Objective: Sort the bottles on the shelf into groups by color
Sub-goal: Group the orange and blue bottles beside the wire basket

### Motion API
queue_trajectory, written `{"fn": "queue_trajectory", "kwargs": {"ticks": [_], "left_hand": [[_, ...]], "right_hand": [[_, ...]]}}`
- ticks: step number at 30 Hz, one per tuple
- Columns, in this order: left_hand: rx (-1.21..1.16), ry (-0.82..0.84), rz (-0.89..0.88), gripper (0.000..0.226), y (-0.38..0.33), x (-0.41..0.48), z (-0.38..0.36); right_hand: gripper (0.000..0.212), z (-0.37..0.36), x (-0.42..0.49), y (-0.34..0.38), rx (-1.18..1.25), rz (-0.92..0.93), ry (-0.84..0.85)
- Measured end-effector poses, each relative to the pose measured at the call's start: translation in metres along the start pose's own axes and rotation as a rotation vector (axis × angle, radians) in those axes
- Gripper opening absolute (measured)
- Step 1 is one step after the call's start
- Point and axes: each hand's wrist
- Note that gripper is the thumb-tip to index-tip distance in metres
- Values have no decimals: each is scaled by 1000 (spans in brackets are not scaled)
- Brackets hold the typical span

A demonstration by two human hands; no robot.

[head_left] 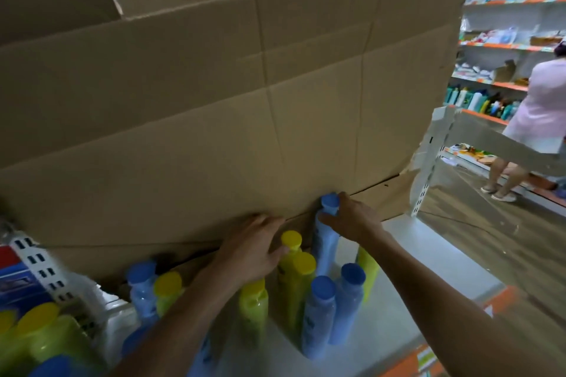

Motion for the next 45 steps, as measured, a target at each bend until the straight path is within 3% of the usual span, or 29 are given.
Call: {"fn": "queue_trajectory", "kwargs": {"ticks": [4, 9, 13, 19, 22, 35, 40, 42, 45], "left_hand": [[2, -16, -11, 62, 1, -1, -3], [-25, -14, 17, 61, 8, -3, -1], [-75, -45, 38, 62, 3, -6, 8], [-167, -118, 42, 69, -5, -26, 34], [-377, -119, 67, 83, -15, -48, 52], [-891, -292, 190, 35, 7, -114, 103], [-903, -374, 188, 36, 22, -138, 97], [-872, -341, 194, 46, 30, -148, 93], [-826, -275, 198, 53, 35, -156, 86]], "right_hand": [[55, 0, 2, -4, 73, 33, -39], [42, 11, -14, -1, 377, 113, -178], [31, 53, -31, 13, 486, 266, -310], [24, 100, -63, 54, 598, 475, -345], [27, 109, -77, 83, 617, 529, -317], [23, 129, -135, 217, 846, 692, -276], [68, 104, -154, 166, 699, 622, -107], [61, 59, -178, 133, 551, 552, -21], [44, -10, -218, 111, 382, 595, 115]]}}
Point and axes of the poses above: each hand's wrist, its own x-axis towards the middle knuckle, its own z-axis out of the back of the hand, y = z × x, and after that the axes turned 4 degrees about z, right-handed
